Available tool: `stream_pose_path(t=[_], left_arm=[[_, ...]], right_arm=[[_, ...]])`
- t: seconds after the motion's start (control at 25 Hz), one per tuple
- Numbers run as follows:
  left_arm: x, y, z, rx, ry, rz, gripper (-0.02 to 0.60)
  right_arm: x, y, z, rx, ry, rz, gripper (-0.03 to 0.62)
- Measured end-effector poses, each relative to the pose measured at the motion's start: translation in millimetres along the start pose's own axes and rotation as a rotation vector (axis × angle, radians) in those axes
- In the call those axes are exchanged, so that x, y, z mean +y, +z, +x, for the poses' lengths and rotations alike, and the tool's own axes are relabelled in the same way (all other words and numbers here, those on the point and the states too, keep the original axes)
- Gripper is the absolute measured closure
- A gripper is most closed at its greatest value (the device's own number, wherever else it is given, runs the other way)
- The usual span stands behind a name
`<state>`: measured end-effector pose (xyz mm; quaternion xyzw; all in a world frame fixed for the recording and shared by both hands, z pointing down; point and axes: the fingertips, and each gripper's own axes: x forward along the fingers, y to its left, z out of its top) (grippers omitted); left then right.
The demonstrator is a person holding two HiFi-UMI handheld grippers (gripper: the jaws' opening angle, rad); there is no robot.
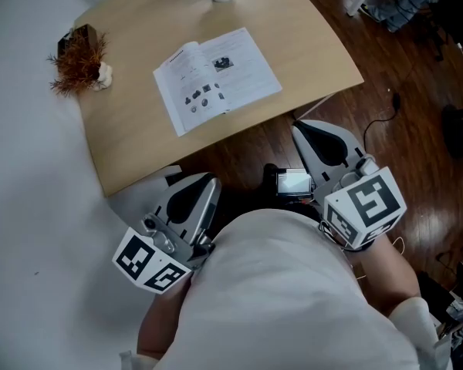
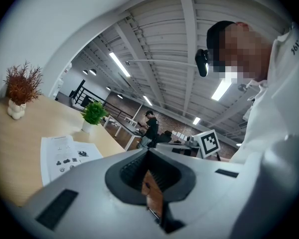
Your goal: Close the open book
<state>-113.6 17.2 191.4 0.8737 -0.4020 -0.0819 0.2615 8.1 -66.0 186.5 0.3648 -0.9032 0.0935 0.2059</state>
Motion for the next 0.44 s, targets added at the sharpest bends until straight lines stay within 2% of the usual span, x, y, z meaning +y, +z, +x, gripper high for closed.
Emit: stream_pose_path(t=[0.44], left_arm=[[-5.9,-8.0,2.2,0.017,-0.015,-0.002,0.583]], right_arm=[[-4.6,-0.3,-4.1,0.004,-0.011,-0.014,0.592]])
